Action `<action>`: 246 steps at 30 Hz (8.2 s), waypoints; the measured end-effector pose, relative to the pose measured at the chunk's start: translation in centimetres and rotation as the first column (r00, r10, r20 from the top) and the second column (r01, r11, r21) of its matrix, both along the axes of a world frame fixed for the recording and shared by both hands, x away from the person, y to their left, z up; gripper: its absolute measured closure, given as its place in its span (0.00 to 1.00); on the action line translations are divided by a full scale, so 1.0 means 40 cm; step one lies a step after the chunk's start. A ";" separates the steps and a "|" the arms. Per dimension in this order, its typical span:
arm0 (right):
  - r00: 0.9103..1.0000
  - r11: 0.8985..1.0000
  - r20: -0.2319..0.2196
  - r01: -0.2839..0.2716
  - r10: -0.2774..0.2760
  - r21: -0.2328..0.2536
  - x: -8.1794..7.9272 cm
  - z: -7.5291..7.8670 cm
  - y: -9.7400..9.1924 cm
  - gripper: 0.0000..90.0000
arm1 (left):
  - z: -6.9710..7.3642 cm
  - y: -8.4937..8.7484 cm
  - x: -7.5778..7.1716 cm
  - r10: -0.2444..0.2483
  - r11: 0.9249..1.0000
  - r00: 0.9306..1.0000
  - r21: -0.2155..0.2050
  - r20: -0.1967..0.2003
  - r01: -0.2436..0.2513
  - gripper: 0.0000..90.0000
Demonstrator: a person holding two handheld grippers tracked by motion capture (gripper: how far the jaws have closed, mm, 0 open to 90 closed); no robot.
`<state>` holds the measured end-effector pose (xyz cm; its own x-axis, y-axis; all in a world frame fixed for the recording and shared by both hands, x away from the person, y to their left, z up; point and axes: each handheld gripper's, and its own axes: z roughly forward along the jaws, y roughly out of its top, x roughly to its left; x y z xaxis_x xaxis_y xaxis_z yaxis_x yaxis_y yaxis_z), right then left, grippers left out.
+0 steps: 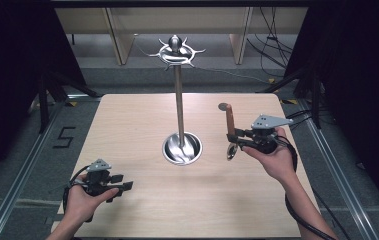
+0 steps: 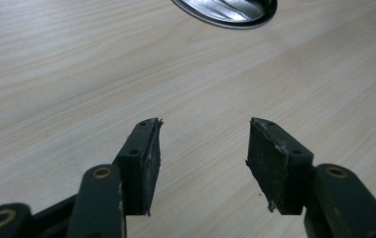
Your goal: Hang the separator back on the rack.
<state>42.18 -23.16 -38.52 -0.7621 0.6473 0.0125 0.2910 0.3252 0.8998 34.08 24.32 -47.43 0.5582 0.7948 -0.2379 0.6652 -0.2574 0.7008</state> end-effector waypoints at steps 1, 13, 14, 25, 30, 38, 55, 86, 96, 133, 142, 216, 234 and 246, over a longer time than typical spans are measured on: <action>1.000 1.000 -0.018 -0.001 0.001 -0.002 -0.003 0.004 -0.002 0.77 | 0.001 0.000 0.000 -0.004 1.000 1.000 0.007 0.002 0.004 0.51; 1.000 0.999 -0.019 0.024 -0.023 0.034 -0.005 0.029 -0.005 0.77 | 0.005 -0.001 -0.002 -0.003 1.000 1.000 0.013 0.012 0.003 0.51; 1.000 1.000 -0.008 0.023 -0.022 0.022 -0.003 0.034 -0.007 0.77 | 0.005 -0.001 -0.002 0.001 1.000 1.000 0.015 0.017 -0.001 0.51; 1.000 0.999 0.005 0.014 -0.014 0.051 0.001 0.055 0.011 0.77 | 0.007 0.001 -0.001 -0.003 1.000 1.000 0.003 0.012 0.003 0.51; 1.000 0.998 0.002 0.027 -0.027 0.065 -0.004 0.067 0.016 0.77 | 0.008 0.001 -0.002 -0.003 1.000 1.000 0.002 0.014 0.003 0.51; 0.999 0.998 0.013 0.030 -0.030 0.059 0.002 0.074 0.024 0.77 | 0.010 0.004 -0.001 -0.007 1.000 1.000 0.007 0.007 0.007 0.51; 1.000 1.000 0.026 -0.011 0.011 0.023 0.010 0.119 0.050 0.77 | 0.010 0.008 -0.002 0.014 1.000 1.000 0.011 0.014 -0.014 0.51; 0.997 1.000 0.071 -0.017 0.016 0.010 0.024 0.141 0.082 0.77 | 0.012 0.010 -0.002 0.024 1.000 0.999 0.006 0.022 -0.024 0.50; 0.997 0.999 0.066 -0.038 0.039 -0.005 0.028 0.155 0.085 0.77 | 0.013 0.009 0.000 0.020 1.000 1.000 -0.006 0.022 -0.020 0.50; 0.995 0.999 0.094 -0.035 0.033 0.023 0.027 0.205 0.115 0.77 | 0.015 0.010 0.000 0.016 1.000 0.999 -0.011 0.034 -0.016 0.50; 0.997 0.999 0.083 -0.009 0.006 0.041 0.022 0.211 0.126 0.77 | 0.015 0.007 -0.001 0.026 0.999 0.999 -0.025 0.038 -0.025 0.50; 0.998 0.989 0.055 0.031 -0.039 0.143 -0.008 0.279 0.223 0.77 | 0.018 0.011 0.001 0.012 1.000 0.999 -0.022 0.041 -0.011 0.50; 0.998 0.992 0.041 0.035 -0.040 0.118 0.010 0.281 0.247 0.77 | 0.018 0.012 0.001 0.023 0.999 0.999 -0.037 0.043 -0.021 0.50; 0.998 0.994 0.028 0.049 -0.052 0.094 0.031 0.277 0.267 0.77 | 0.017 0.013 0.003 0.003 1.000 0.999 -0.014 0.039 -0.003 0.51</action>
